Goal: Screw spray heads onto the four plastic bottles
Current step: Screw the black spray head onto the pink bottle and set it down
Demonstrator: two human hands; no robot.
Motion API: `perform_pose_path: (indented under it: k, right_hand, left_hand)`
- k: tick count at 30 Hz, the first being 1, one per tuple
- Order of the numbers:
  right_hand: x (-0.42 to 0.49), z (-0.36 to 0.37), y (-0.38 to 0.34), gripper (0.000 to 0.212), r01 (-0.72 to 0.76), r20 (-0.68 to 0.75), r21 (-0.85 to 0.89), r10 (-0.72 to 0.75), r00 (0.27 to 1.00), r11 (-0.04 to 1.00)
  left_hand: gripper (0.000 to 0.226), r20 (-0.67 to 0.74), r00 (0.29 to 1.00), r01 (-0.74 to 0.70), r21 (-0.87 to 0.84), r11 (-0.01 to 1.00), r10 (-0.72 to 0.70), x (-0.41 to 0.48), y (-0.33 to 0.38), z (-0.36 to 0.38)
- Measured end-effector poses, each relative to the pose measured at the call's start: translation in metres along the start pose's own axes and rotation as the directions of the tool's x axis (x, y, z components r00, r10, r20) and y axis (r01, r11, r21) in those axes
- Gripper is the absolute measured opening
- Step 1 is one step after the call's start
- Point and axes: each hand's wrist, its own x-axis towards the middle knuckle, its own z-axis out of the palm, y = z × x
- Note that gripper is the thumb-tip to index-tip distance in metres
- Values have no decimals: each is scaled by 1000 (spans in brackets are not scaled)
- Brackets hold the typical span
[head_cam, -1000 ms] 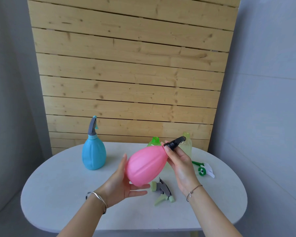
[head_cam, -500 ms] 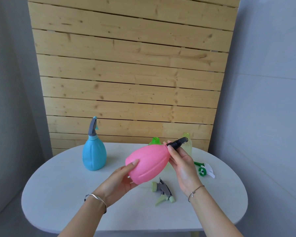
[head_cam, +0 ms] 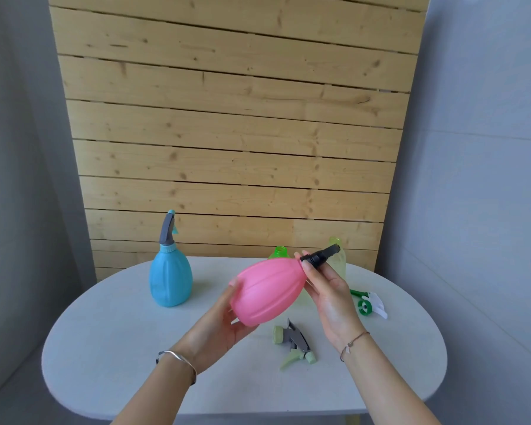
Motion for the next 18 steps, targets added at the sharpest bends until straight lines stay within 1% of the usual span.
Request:
perform_pose_path:
  k: [1, 3, 5, 6, 8, 11, 13, 14, 16, 18]
  right_hand:
    - [-1, 1, 0, 31, 1, 6, -10, -1, 1000, 1000]
    - [-1, 1, 1, 32, 7, 9, -26, -6, 1000, 1000]
    - [0, 0, -1, 30, 7, 3, -19, -7, 1000, 1000]
    - [0, -1, -2, 27, 6, 3, -13, -5, 1000, 1000]
    - [1, -3, -2, 24, 5, 11, -9, -5, 1000, 1000]
    - [0, 0, 0, 25, 6, 31, -32, -5, 999, 999]
    - [0, 1, 2, 21, 4, 28, -56, -3, 1000, 998]
    - [0, 2, 2, 21, 5, 25, -55, -3, 1000, 998]
    - [0, 2, 2, 24, 0, 23, -33, 1, 1000, 999]
    - [-1, 2, 2, 33, -2, 30, -13, 2, 1000, 1000]
  left_hand:
    - [72, -7, 1000, 27, -6, 1000, -27, 0, -1, 1]
    - [64, -2, 999, 47, 29, 998, -47, -1, -2, 2]
    - [54, 39, 998, 42, 24, 999, -43, -5, -2, 2]
    - [53, 63, 997, 34, 13, 999, -35, -6, -1, 3]
    - [57, 70, 998, -5, 8, 1000, 4, -5, 1, 2]
    - [60, -15, 1000, -16, 8, 1000, 16, -2, -1, 2]
    - [61, -29, 999, -13, 51, 999, 15, -2, -3, 5]
    - [62, -37, 999, -34, 67, 997, 37, -3, -3, 6]
    - [67, -67, 992, -98, 72, 993, 103, -4, -2, 5]
    - [71, -93, 987, -128, 55, 990, 133, -6, 2, 5]
